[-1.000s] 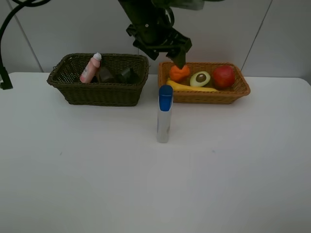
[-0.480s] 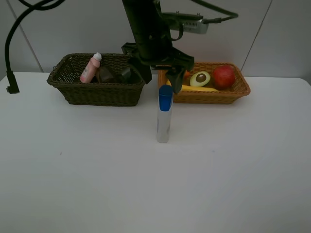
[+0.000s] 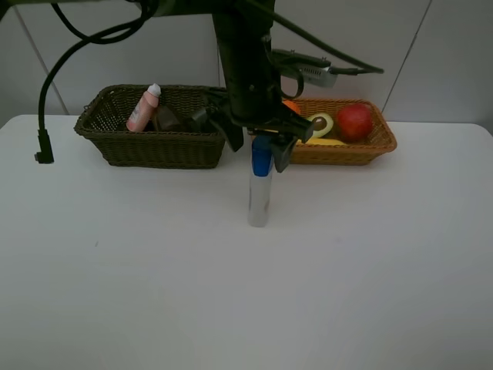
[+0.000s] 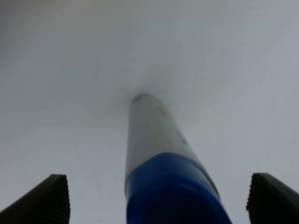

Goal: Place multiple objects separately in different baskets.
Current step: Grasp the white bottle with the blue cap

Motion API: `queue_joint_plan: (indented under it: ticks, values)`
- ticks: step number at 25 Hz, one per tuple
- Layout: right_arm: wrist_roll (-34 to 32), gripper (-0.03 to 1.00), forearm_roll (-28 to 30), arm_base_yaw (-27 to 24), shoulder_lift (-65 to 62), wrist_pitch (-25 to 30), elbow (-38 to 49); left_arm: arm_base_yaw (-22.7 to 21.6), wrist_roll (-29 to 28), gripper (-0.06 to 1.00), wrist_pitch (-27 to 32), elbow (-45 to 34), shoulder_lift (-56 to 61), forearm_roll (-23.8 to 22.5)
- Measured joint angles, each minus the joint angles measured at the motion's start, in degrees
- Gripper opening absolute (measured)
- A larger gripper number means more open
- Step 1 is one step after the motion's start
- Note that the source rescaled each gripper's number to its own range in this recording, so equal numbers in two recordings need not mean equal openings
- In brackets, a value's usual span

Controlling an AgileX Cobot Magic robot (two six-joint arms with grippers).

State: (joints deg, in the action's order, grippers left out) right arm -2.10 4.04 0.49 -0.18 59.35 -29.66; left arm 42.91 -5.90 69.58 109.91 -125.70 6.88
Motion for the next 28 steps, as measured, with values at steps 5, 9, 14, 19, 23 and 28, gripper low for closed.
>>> queue_joint_plan:
  ticks: [5,9,14,19,23,28]
  values:
    - [0.0,0.85,0.0,0.0,0.0,0.0,0.0,0.0,0.0,1.0,0.0,0.0,-1.3,-0.1]
    - [0.0,0.85,0.0,0.0,0.0,0.0,0.0,0.0,0.0,1.0,0.0,0.0,-2.4,-0.2]
    - [0.0,0.85,0.0,0.0,0.0,0.0,0.0,0.0,0.0,1.0,0.0,0.0,-3.7,-0.2]
    - [0.0,0.85,0.0,0.0,0.0,0.0,0.0,0.0,0.0,0.99,0.0,0.0,-4.1,-0.2]
    - [0.0,0.85,0.0,0.0,0.0,0.0,0.0,0.0,0.0,0.82,0.0,0.0,-4.1,-0.2]
    - [0.0,0.85,0.0,0.0,0.0,0.0,0.0,0.0,0.0,0.5,0.0,0.1,-4.1,-0.8]
